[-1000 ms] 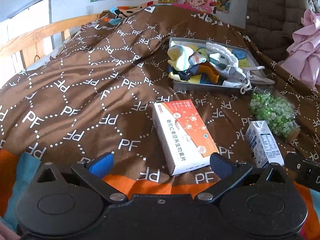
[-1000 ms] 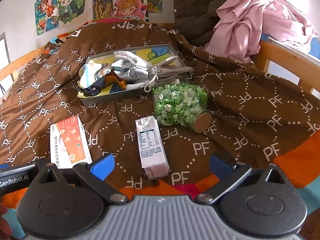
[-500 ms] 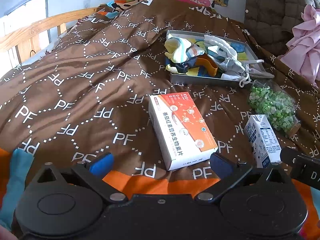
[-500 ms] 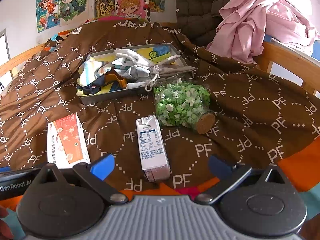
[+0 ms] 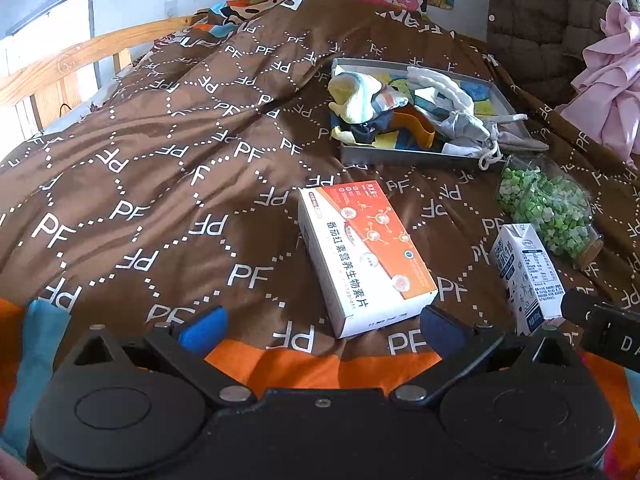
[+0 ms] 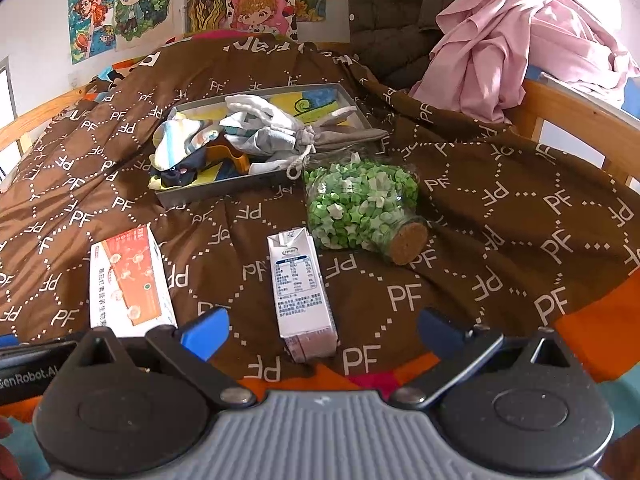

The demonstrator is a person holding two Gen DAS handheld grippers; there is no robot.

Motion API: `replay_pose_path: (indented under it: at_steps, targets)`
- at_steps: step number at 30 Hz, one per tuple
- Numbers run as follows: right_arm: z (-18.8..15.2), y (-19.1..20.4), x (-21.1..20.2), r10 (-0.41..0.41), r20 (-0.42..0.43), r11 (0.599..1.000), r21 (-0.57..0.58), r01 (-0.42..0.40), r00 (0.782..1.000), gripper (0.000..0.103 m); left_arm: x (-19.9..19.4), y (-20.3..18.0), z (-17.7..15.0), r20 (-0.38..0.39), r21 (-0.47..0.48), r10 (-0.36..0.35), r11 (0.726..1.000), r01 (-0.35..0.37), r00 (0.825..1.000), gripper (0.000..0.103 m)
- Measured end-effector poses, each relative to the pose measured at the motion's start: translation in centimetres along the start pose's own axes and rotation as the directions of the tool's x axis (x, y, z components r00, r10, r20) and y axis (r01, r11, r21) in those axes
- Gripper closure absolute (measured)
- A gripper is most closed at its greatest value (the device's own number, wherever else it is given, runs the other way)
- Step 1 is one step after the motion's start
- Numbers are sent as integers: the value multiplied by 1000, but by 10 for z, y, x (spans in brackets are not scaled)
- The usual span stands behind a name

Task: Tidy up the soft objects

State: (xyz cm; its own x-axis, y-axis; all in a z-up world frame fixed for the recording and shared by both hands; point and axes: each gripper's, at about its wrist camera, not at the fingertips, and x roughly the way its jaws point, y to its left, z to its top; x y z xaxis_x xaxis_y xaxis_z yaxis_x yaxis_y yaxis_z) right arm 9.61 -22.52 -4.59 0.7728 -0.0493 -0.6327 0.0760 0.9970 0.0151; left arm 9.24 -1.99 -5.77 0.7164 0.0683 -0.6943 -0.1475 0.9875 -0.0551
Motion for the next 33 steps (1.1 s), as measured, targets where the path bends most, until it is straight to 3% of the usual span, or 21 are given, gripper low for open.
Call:
replay_pose_path:
  at_steps: [33]
  targets:
    - [-2,2,1,3,-13,1000,-2,-3,1000,0,1,1,-2,-19,6,-6,1000,7,1000,1]
